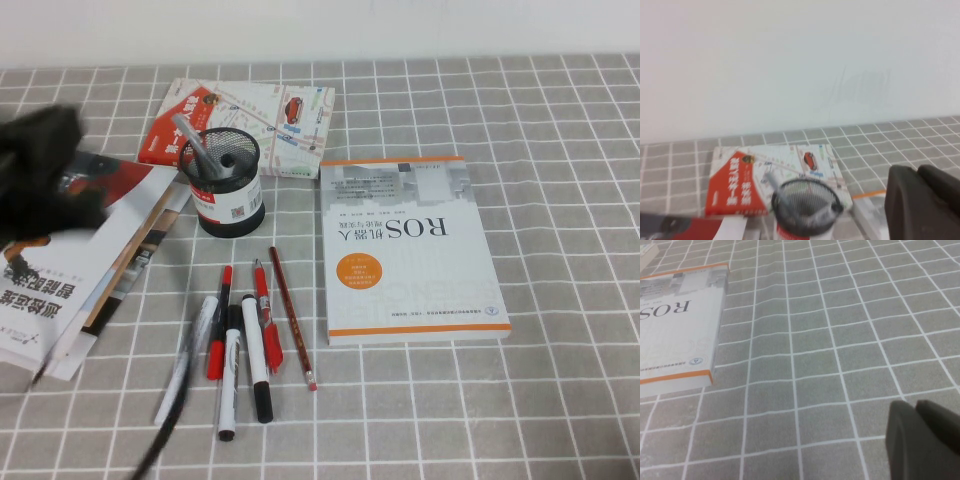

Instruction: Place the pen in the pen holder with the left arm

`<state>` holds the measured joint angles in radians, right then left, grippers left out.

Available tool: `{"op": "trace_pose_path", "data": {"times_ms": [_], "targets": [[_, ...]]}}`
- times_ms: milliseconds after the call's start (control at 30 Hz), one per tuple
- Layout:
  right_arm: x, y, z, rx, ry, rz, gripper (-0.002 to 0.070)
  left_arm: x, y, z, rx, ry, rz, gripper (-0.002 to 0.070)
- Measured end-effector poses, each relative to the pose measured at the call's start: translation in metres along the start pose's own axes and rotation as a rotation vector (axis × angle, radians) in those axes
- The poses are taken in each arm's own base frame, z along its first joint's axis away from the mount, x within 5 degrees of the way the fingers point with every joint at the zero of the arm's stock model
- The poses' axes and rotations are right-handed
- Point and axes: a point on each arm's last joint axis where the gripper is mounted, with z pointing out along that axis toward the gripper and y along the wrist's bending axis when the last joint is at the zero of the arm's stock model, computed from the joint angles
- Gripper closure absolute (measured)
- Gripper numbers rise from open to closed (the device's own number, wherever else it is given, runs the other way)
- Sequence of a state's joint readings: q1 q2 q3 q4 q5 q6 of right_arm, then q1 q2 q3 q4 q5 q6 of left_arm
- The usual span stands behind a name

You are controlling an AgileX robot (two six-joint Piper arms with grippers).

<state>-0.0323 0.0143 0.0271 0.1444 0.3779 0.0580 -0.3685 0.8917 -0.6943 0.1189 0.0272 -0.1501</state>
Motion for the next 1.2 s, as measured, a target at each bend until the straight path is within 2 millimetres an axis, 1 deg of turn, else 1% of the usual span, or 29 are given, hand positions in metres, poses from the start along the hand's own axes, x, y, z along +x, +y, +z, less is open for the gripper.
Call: {"op": "trace_pose_path", "data": {"times_ms": [67, 200, 267, 367, 433, 500, 633, 800, 1033, 1133, 1200], "targets": [[0.000, 0.000, 0.000, 0.000, 0.000, 0.000, 0.0691, 0.005, 0.001, -0.027, -0.006, -0.013, -0.002, 0.0675], [0.000, 0.000, 0.000, 0.000, 0.000, 0.000, 0.0691, 0.019, 0.002, -0.069, -0.009, -0.064, -0.038, 0.0676], [0.000, 0.000, 0.000, 0.000, 0.000, 0.000, 0.0691, 0.029, 0.002, -0.086, -0.008, -0.092, -0.068, 0.0676], [0.000, 0.000, 0.000, 0.000, 0.000, 0.000, 0.0692, 0.046, 0.003, -0.100, -0.010, -0.097, -0.091, 0.0677], [0.000, 0.000, 0.000, 0.000, 0.000, 0.000, 0.0691, 0.056, 0.004, -0.105, -0.015, -0.078, -0.093, 0.0677], [0.000, 0.000, 0.000, 0.000, 0.000, 0.000, 0.0691, 0.062, 0.005, -0.110, -0.022, -0.063, -0.086, 0.0677], [0.000, 0.000, 0.000, 0.000, 0.000, 0.000, 0.0691, 0.069, 0.006, -0.114, -0.036, -0.009, -0.087, 0.0678], [0.000, 0.000, 0.000, 0.000, 0.000, 0.000, 0.0691, 0.077, 0.007, -0.115, -0.054, 0.056, -0.084, 0.0677], [0.000, 0.000, 0.000, 0.000, 0.000, 0.000, 0.0691, 0.079, 0.008, -0.119, -0.063, 0.052, -0.047, 0.0677], [0.000, 0.000, 0.000, 0.000, 0.000, 0.000, 0.0691, 0.086, 0.007, -0.126, -0.050, 0.017, -0.002, 0.0677], [0.000, 0.000, 0.000, 0.000, 0.000, 0.000, 0.0691, 0.095, 0.007, -0.129, -0.053, -0.020, 0.016, 0.0677]]}}
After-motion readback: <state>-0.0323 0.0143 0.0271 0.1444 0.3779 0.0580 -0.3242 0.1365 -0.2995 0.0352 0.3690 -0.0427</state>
